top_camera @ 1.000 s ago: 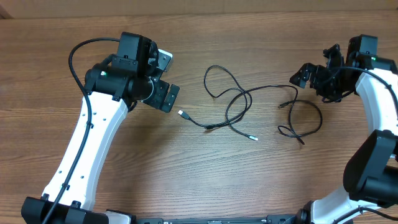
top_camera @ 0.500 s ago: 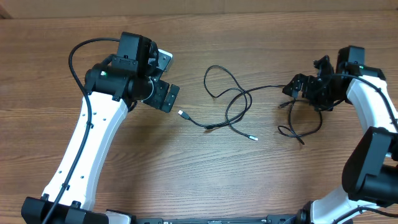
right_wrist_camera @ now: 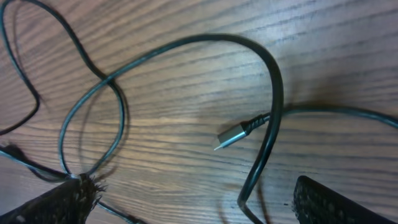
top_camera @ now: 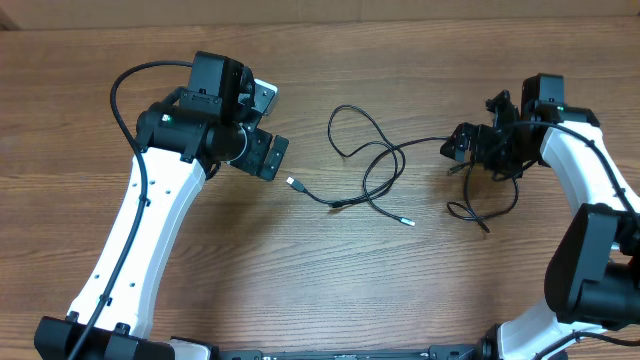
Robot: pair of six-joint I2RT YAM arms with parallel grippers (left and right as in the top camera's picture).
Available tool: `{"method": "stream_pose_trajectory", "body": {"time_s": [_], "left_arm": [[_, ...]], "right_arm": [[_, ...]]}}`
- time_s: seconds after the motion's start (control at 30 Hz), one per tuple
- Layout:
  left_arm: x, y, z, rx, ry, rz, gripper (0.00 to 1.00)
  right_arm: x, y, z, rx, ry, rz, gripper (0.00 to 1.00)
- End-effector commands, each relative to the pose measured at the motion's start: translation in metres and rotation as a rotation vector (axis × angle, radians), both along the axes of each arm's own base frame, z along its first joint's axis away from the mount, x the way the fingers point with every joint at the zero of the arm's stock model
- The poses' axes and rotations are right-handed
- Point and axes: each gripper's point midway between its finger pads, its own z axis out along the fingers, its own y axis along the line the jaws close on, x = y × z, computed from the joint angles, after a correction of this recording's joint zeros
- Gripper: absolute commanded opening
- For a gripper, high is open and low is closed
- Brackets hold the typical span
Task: Untangle cables
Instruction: 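Grasp a black cable strand in the pile with the right gripper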
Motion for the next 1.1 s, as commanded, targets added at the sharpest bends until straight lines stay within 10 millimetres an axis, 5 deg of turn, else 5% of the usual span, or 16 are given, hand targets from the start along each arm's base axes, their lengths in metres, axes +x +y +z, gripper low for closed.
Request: {"method": "stream_pose_trajectory", "body": {"time_s": [0.0,0.1,0.3,0.37,0.77,0.9,1.0,1.07], "left_arm": [[0.002,-0.002,0.004,-0.008,-0.010,-0.022,1.00],[0.001,-0.002,0.003,-0.008,-0.010,-0.022,1.00],[0.001,-0.003,0.003,-0.008,-0.010,-0.023,1.00],[0.001,-0.003,0.003,-0.008,-0.010,-0.023,1.00],[0.001,-0.003,0.003,-0.008,-0.010,-0.023,0.99],[0.001,-0.003,0.003,-0.008,-0.010,-0.023,1.00],[0.001,-0.003,0.003,-0.008,-0.010,-0.023,1.00],[0.001,-0.003,0.003,-0.008,-0.010,-0.023,1.00]], "right_arm": [[-0.006,0.001,-0.011,-0.012,0.006,0.007,1.00],[-0.007,0.001,-0.016,-0.012,0.003,0.007,0.97],[-0.004,0.000,-0.019,-0.015,-0.015,0.007,0.54],[-0.003,0.000,-0.019,-0.016,-0.020,0.007,0.47],[-0.002,-0.002,-0.023,-0.028,-0.029,0.004,0.45],[-0.002,-0.002,-0.023,-0.028,-0.029,0.004,0.31],[-0.001,-0.002,-0.023,-0.028,-0.033,0.000,0.04],[0.001,-0.002,-0.022,-0.029,-0.041,-0.002,0.04]]}}
